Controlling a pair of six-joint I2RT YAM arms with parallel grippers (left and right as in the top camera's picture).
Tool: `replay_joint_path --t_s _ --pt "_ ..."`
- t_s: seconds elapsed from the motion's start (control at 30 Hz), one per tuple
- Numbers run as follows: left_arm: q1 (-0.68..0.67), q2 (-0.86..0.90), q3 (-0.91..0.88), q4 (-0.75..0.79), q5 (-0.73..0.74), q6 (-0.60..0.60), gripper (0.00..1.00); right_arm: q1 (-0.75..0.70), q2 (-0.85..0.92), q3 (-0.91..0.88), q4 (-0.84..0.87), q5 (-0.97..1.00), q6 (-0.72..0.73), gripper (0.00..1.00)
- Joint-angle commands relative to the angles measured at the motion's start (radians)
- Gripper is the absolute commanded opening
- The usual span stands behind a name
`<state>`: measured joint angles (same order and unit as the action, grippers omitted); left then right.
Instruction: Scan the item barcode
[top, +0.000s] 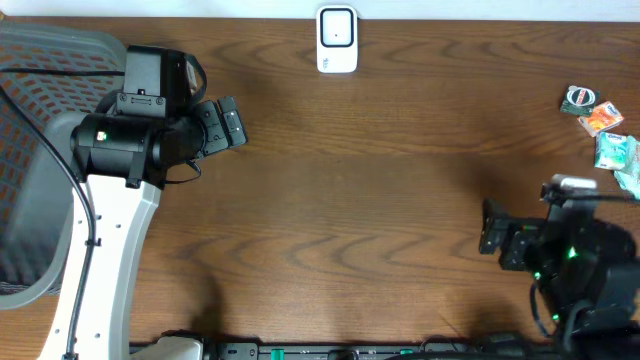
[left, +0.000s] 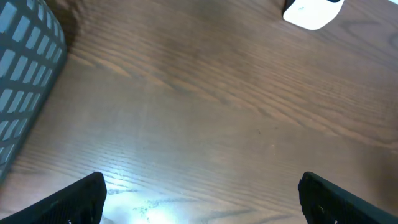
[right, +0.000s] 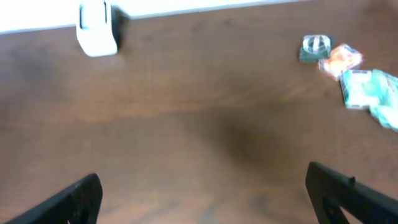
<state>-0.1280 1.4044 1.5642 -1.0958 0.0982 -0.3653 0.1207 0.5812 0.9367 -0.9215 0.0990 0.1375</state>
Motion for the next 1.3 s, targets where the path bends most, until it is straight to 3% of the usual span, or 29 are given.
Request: replay_joint_path --t_s 0.0,0.27,0.7,0.83,1.27 --pt "0.003 0.0 0.012 -0.003 -0.006 0.006 0.98 -0.023 -0.092 -0.139 0.106 -0.083 -0.127 0.99" --pt "0.003 0.0 0.012 -0.003 -0.006 0.006 0.98 -0.106 -0.342 -0.505 0.479 -0.199 -0.191 0.99" --pt "0.003 0.0 0.012 -0.003 -0.006 0.006 0.98 -0.114 -0.485 -0.856 0.92 -0.214 -0.176 0.99" --pt "0.003 0.0 0.012 -0.003 -0.006 0.006 0.98 -0.121 -0.524 -0.922 0.981 -0.214 -0.176 0.99" --pt "0.003 0.0 0.012 -0.003 -0.006 0.006 0.98 -0.154 -0.577 -0.931 0.908 -0.203 -0.175 0.99"
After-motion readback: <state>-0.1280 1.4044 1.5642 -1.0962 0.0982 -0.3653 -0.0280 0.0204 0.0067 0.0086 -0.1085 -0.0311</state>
